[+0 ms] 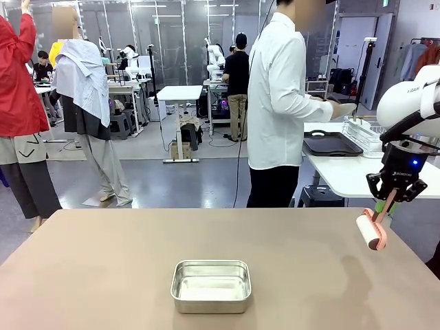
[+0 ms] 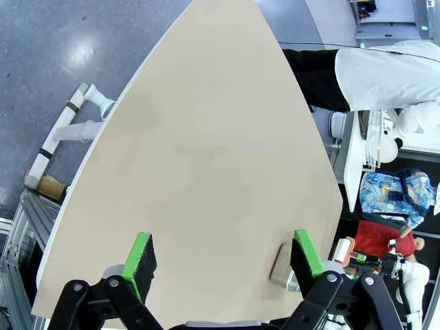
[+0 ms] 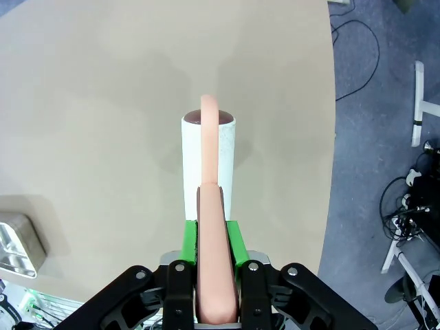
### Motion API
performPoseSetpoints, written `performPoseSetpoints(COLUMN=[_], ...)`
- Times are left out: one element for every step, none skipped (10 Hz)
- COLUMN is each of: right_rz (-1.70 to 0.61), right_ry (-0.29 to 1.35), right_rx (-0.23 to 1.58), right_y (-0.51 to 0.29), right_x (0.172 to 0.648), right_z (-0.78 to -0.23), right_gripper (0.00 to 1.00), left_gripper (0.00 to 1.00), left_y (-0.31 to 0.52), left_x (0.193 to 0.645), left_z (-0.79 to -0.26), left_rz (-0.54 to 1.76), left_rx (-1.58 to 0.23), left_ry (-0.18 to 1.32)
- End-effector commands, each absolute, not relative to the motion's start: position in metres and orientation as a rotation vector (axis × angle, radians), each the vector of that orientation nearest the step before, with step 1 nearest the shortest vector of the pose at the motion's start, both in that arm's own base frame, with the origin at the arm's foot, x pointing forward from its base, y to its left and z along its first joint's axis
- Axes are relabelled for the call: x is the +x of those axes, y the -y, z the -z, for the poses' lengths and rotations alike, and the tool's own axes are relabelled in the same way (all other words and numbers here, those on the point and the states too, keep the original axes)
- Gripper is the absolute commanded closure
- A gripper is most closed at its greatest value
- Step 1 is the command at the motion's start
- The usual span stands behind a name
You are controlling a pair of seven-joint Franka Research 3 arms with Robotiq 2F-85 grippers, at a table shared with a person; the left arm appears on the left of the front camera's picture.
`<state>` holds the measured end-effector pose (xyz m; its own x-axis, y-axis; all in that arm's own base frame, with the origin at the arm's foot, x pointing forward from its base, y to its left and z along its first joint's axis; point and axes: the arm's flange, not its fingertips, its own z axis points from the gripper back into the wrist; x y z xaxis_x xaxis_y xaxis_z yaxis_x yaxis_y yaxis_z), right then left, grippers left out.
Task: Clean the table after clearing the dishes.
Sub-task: Place the Lint Roller back on top of the Airtight Container.
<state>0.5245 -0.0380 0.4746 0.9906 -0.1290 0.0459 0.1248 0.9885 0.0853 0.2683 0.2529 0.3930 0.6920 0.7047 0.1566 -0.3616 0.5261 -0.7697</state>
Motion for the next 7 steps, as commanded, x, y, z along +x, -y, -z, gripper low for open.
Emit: performPoseSetpoints(right_rz=[-0.021, -0.178, -0.319, -0.471, -0.621, -0.787, -0.981], right_ry=[0.115, 0.198, 0.255, 0.301, 0.308, 0.301, 0.277], right_rx=[-0.025, -0.061, -0.082, -0.095, -0.126, -0.131, -0.165], right_y=[0.001, -0.035, -0.072, -0.113, -0.151, -0.195, -0.241], right_x=[0.53, 0.53, 0.527, 0.519, 0.508, 0.492, 0.467], right_z=[-0.497, -0.519, -0.536, -0.55, -0.557, -0.557, -0.545], right_gripper=[0.79, 0.79, 0.79, 0.79, 0.79, 0.79, 0.79], left_gripper=[0.0, 0.0, 0.0, 0.0, 0.0, 0.0, 0.0], left_y=[-0.255, -0.255, -0.255, -0.255, -0.255, -0.255, -0.255], left_x=[0.268, 0.268, 0.268, 0.268, 0.268, 0.268, 0.268], left_z=[-0.395, -0.395, -0.395, -0.395, -0.395, -0.395, -0.395], left_rz=[-0.669, -0.669, -0.669, -0.669, -0.669, -0.669, -0.669], left_rx=[-0.775, -0.775, -0.775, -0.775, -0.775, -0.775, -0.775], left_ry=[0.49, 0.49, 0.49, 0.49, 0.49, 0.49, 0.49])
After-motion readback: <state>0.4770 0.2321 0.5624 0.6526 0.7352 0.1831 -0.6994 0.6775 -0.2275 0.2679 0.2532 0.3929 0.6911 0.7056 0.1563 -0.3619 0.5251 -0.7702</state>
